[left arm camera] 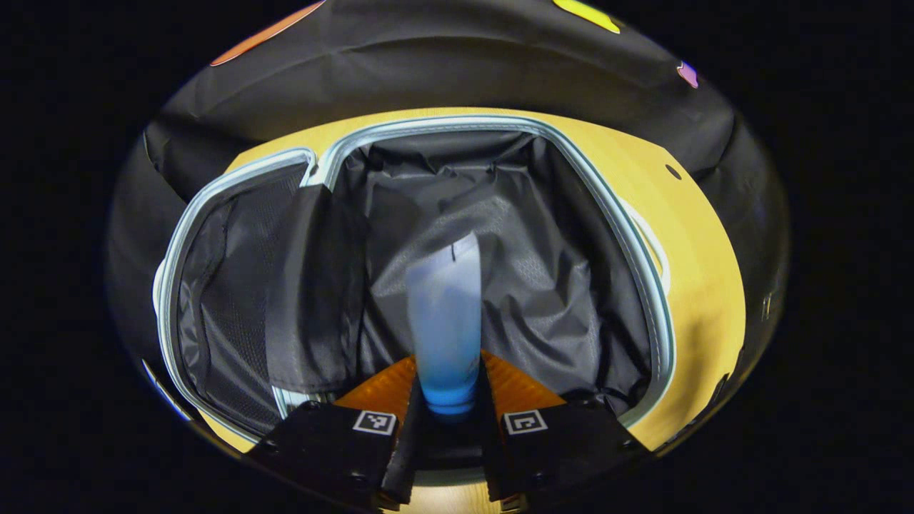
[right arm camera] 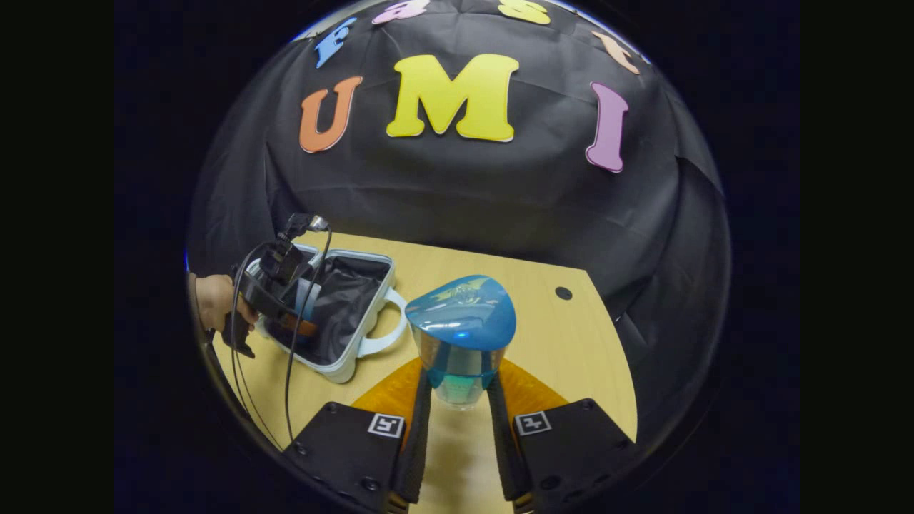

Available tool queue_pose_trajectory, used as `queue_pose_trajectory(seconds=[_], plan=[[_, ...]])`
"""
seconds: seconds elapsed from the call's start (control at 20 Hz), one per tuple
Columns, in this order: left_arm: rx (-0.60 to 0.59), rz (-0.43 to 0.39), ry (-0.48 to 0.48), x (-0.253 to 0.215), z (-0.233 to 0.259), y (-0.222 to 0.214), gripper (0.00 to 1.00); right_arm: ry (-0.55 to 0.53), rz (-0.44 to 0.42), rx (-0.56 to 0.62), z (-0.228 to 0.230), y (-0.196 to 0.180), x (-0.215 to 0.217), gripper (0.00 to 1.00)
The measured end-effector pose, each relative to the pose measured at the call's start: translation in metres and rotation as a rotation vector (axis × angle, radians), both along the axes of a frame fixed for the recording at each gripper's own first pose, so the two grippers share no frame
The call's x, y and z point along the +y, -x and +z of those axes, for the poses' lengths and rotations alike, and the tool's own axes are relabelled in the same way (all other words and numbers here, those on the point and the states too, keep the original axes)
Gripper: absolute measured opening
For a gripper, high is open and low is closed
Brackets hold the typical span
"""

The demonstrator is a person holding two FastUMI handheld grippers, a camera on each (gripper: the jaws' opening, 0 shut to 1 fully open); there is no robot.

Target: First open the suitcase, pack the skin care products into it, and then close the suitcase.

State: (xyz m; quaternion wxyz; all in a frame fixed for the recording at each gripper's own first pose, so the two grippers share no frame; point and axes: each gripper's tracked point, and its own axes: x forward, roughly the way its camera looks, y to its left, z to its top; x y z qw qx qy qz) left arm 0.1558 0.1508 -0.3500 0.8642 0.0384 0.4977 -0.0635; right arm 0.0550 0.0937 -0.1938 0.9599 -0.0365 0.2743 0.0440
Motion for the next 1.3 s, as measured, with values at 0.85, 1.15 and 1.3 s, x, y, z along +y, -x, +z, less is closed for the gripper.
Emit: queue_pose_trajectory(seconds=[0.85, 1.15, 1.3], plan=[[-0.426, 0.059, 0.126, 0.010, 0.085, 0.014, 0.98, -0.030, 0.209, 0.036, 0.021, -0.037, 0.140, 0.39], [-0.571, 0.121, 0.177, 0.054, 0.113, 0.064, 0.99, -0.030, 0.287, 0.163, -0.031, -0.042, 0.218, 0.39], [-0.594, 0.169, 0.163, 0.085, 0.109, 0.083, 0.99, -0.012, 0.279, 0.257, -0.069, -0.044, 0.239, 0.39]])
